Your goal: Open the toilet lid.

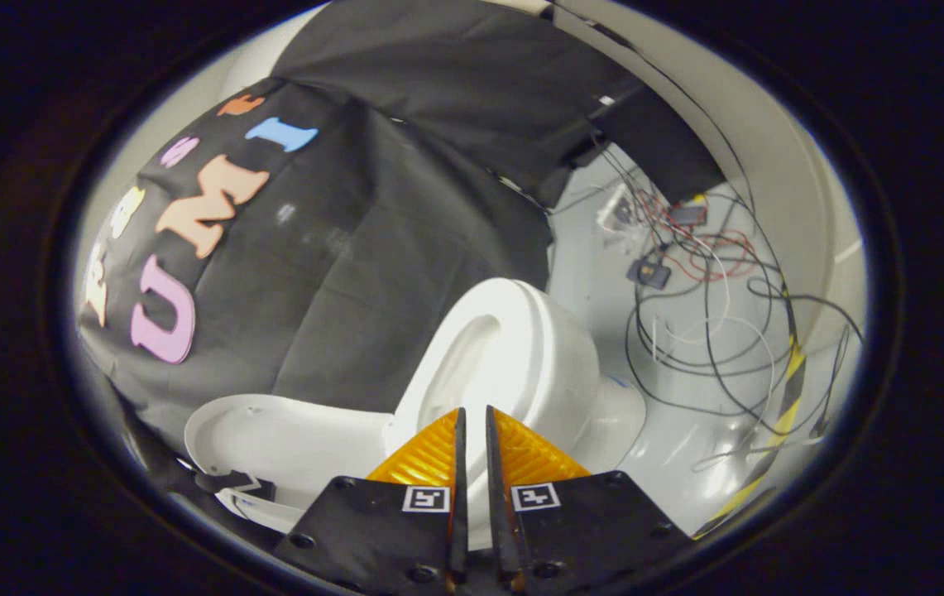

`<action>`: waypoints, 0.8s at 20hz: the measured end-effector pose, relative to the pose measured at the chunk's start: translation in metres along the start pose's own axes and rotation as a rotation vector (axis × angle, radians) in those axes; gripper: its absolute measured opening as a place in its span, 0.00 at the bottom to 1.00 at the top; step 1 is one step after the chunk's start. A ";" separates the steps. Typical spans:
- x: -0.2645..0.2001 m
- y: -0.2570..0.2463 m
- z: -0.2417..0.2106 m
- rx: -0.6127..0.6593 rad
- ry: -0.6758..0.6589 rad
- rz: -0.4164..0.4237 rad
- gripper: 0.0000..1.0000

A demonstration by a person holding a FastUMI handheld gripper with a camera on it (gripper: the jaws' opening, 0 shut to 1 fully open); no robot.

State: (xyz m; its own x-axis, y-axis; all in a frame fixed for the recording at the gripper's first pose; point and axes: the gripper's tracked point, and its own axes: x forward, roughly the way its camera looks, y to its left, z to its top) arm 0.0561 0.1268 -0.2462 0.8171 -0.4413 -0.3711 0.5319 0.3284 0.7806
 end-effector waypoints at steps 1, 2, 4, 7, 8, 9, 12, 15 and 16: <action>-0.001 0.013 0.008 -0.037 -0.009 0.020 0.13; -0.003 0.029 0.016 -0.077 -0.019 0.041 0.13; -0.006 0.064 0.032 -0.162 -0.036 0.084 0.13; -0.011 0.122 0.052 -0.295 -0.054 0.155 0.13; -0.013 0.144 0.056 -0.337 -0.059 0.182 0.13; -0.014 0.163 0.058 -0.381 -0.061 0.209 0.13; -0.018 0.225 0.057 -0.535 -0.055 0.294 0.13; -0.018 0.286 0.038 -0.710 -0.022 0.377 0.13; -0.017 0.304 0.028 -0.765 -0.008 0.405 0.13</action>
State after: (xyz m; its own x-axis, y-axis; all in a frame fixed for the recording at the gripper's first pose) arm 0.1982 0.2107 0.0117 0.9759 -0.1740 -0.1314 0.2063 0.9321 0.2977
